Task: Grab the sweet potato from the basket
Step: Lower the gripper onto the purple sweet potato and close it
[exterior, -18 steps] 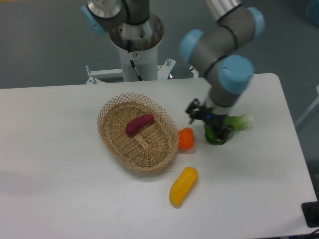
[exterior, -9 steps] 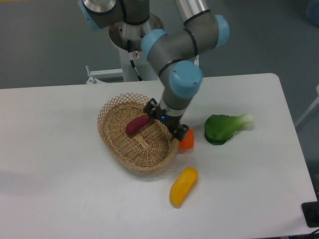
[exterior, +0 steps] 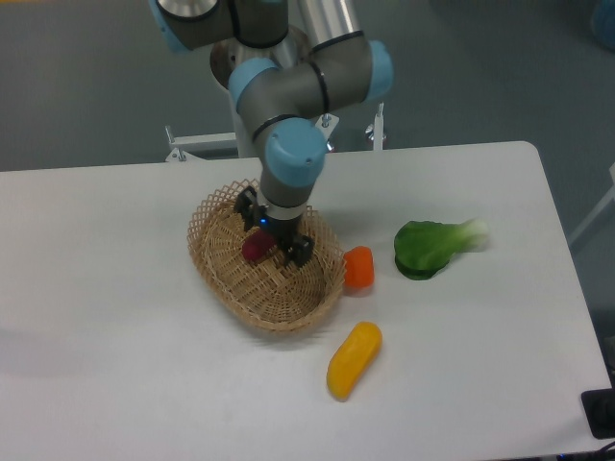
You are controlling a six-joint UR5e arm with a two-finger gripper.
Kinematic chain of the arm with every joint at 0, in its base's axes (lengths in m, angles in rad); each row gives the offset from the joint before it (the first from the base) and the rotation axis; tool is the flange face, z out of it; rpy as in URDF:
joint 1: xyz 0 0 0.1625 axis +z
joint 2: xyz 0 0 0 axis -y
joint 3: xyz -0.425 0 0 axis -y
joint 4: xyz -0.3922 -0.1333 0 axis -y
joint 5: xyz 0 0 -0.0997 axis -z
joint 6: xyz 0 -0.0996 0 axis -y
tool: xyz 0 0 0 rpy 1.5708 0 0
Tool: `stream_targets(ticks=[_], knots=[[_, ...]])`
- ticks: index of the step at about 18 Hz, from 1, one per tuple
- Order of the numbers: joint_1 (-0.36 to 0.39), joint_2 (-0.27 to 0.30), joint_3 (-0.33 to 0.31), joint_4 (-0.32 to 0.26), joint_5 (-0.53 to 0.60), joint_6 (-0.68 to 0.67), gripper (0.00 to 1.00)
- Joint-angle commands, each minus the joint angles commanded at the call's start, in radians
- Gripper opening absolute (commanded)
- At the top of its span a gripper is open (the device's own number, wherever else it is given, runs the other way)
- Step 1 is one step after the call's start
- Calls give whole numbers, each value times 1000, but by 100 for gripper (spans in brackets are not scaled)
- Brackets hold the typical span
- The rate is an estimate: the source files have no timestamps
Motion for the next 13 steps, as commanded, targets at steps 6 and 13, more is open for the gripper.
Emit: stream_targets(ticks=[6, 13], knots=[[-3, -5, -29, 20, 23, 0, 100], [-17, -20, -49, 52, 52, -15, 72]])
